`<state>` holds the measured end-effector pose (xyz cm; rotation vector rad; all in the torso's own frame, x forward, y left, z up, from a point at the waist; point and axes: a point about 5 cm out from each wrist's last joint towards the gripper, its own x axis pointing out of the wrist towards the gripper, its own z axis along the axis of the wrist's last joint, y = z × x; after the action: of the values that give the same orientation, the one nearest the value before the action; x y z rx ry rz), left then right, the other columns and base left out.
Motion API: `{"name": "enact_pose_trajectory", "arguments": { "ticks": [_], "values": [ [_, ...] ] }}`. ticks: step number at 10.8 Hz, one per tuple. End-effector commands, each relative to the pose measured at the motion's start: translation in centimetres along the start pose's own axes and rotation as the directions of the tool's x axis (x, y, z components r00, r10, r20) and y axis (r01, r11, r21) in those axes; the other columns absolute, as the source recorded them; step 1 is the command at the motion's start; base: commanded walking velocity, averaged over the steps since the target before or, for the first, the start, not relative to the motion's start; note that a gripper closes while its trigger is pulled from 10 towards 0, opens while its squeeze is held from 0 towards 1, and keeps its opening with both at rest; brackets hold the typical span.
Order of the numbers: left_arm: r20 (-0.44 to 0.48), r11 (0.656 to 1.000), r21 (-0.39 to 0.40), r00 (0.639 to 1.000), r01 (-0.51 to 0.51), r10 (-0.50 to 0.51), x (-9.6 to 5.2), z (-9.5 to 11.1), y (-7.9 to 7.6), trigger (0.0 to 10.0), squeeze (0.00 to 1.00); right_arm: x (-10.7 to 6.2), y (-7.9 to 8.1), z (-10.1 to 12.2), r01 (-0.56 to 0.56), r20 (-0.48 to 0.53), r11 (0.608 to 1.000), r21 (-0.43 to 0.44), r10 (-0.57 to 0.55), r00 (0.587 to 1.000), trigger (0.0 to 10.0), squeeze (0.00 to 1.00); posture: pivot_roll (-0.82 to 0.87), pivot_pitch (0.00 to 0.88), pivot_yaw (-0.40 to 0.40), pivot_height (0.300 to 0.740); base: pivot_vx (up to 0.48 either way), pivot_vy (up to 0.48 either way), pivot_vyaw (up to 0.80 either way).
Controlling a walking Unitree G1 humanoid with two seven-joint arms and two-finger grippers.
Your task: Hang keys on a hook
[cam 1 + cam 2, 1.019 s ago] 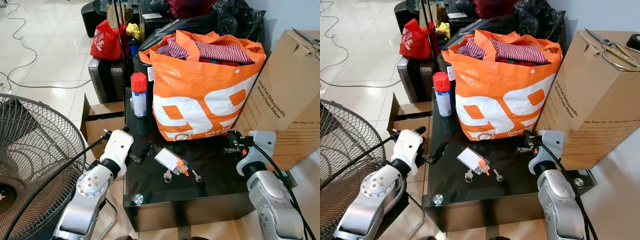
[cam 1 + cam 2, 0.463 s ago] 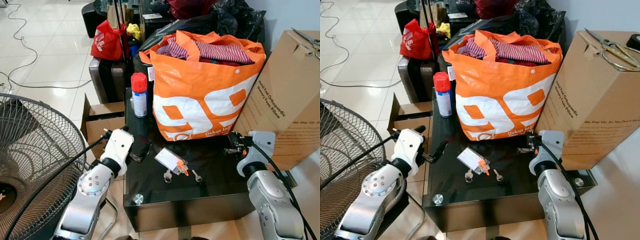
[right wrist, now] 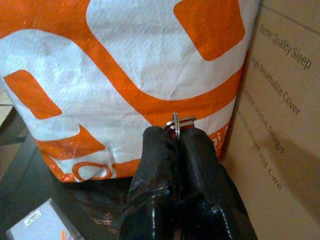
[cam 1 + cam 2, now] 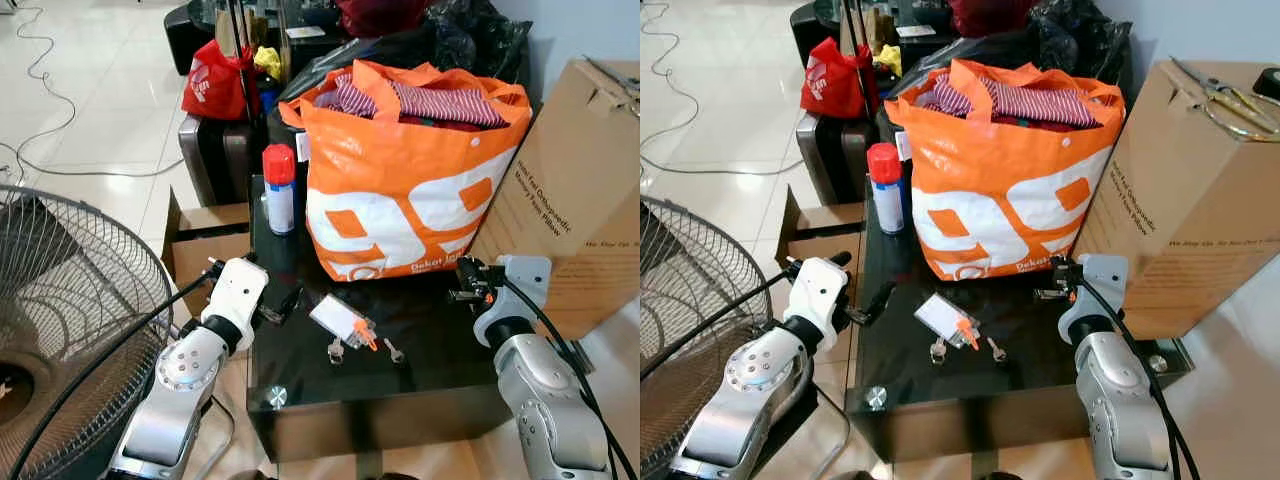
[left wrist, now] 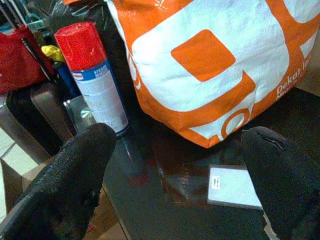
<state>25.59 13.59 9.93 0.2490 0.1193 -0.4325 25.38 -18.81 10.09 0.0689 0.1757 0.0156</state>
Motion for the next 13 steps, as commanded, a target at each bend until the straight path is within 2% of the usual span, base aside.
{"name": "enact_pose_trajectory", "arguments": {
  "ticks": [1, 11, 12, 13],
  "values": [
    [-0.002, 1.0, 0.011, 1.0, -0.005, 0.005, 0.11, -0.02, 0.05, 10.0, 0.0, 0.05, -0.04, 0.43, 0.006, 0.007, 1.0, -0.008, -0.006, 1.0, 0.0, 0.0, -0.05, 0.0, -0.006, 0.74, -0.277, 0.0, 0.0],
    [0.006, 1.0, 0.021, 1.0, -0.008, 0.008, 0.48, 0.14, 0.18, 10.0, 0.0, 0.22, -0.14, 0.61, 0.015, 0.01, 1.0, -0.018, -0.015, 1.0, 0.0, 0.0, -0.05, 0.0, -0.004, 0.74, -0.282, 0.0, 0.0],
    [0.01, 1.0, 0.026, 1.0, -0.007, 0.007, 0.53, 0.17, 0.19, 10.0, 0.0, 0.21, -0.12, 0.66, 0.016, 0.011, 1.0, -0.02, -0.016, 1.0, 0.3, 0.0, -0.05, 0.0, -0.002, 0.74, 0.0, 0.0, 0.0],
    [0.012, 1.0, 0.027, 1.0, -0.009, 0.009, 0.56, 0.18, 0.23, 10.0, 0.0, 0.19, -0.14, 0.72, 0.022, 0.013, 0.999, -0.026, -0.022, 1.0, 4.1, 0.0, -0.05, 0.0, 0.001, 0.74, 0.0, 0.0, 0.0]
  ]
}}
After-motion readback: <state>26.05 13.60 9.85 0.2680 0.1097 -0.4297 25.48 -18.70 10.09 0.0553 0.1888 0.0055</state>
